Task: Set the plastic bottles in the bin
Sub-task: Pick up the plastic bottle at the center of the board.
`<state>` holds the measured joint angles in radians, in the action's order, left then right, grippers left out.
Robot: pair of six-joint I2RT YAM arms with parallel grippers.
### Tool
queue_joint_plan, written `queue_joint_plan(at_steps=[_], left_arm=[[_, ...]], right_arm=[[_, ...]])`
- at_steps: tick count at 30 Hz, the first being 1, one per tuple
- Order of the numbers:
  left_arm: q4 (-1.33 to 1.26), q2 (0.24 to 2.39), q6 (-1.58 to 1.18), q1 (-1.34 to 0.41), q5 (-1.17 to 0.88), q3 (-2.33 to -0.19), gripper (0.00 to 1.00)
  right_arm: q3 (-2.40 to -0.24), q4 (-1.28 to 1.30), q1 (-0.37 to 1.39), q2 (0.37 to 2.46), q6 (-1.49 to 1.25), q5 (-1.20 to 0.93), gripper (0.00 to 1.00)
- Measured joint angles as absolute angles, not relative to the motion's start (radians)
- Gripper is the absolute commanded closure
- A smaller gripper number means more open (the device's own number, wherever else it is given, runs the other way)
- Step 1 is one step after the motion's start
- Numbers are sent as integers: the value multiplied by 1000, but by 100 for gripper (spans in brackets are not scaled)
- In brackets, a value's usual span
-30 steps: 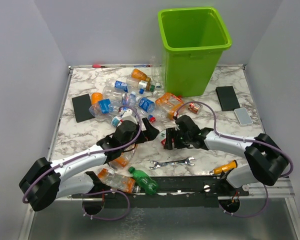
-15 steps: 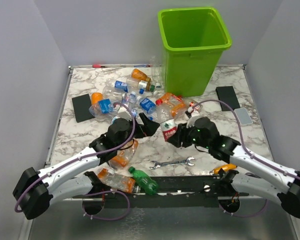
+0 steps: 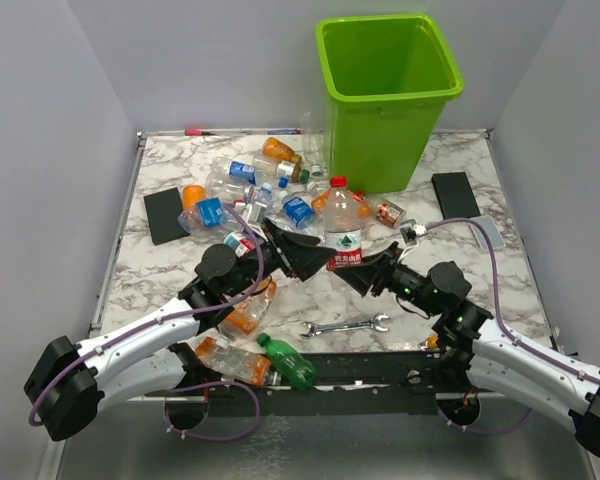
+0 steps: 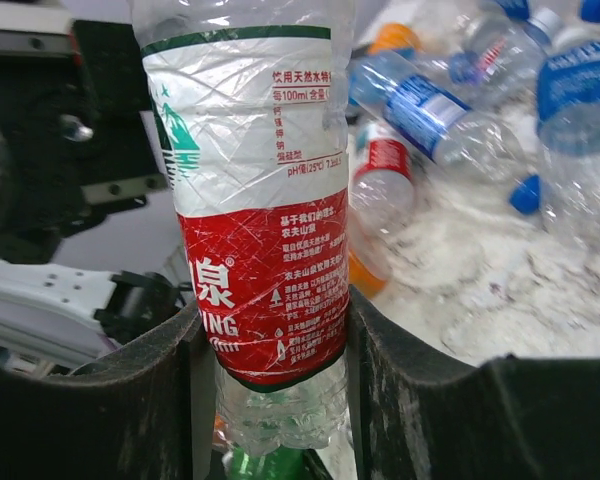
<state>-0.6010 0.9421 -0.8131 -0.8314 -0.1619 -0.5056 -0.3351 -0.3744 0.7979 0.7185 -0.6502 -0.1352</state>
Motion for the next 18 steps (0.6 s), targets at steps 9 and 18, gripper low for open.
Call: queue_joint_plan(at_steps=[9, 18], left_arm=[[-657, 1075, -795, -834, -302, -543, 21], [-732, 1076, -785, -834, -313, -567, 25]], right_arm=[[-331, -619, 798, 809, -709, -239, 60], [-331, -668, 798, 818, -710, -290, 60]])
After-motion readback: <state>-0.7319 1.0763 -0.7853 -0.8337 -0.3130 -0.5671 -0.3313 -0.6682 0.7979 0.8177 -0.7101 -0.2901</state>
